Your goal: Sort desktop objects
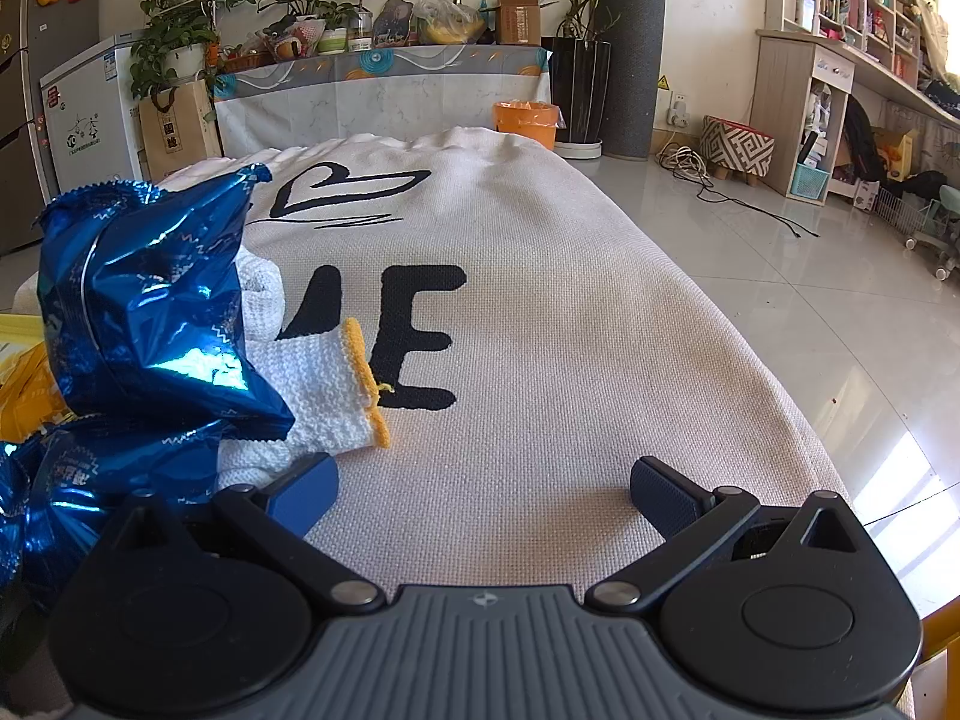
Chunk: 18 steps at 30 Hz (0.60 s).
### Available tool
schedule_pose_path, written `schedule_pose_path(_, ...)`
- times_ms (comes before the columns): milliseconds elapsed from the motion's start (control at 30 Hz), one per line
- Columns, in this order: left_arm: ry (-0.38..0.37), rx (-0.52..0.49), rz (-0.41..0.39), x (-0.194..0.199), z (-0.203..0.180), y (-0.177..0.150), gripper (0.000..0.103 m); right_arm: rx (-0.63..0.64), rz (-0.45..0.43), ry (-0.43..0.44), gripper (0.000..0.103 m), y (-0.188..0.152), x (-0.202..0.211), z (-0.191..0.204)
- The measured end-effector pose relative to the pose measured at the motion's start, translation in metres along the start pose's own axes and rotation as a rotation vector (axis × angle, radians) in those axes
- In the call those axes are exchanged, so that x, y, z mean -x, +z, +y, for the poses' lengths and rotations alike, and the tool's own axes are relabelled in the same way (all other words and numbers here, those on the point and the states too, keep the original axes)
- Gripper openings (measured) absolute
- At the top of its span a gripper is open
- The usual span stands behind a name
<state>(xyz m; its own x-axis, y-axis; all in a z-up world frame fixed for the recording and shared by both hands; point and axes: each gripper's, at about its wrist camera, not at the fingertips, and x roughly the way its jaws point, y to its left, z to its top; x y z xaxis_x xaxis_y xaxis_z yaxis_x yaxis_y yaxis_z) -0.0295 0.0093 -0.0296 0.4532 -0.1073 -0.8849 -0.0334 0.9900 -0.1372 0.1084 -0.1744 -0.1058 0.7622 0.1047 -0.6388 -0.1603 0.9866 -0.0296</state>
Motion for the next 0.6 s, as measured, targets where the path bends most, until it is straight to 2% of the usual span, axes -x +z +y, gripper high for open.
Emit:
schedule_pose_path(167,0.007,0.038,0.017,-0.001,-0.011,-0.015,0.102,0.000,0.000,0.000,0.103,0.000,0.000,0.000)
schedule_pose_path(600,0.094,0.086,0.104,-0.023,-0.036,-0.035,0.102,0.001,0.000,0.000,0.103,0.000,0.001,0.000)
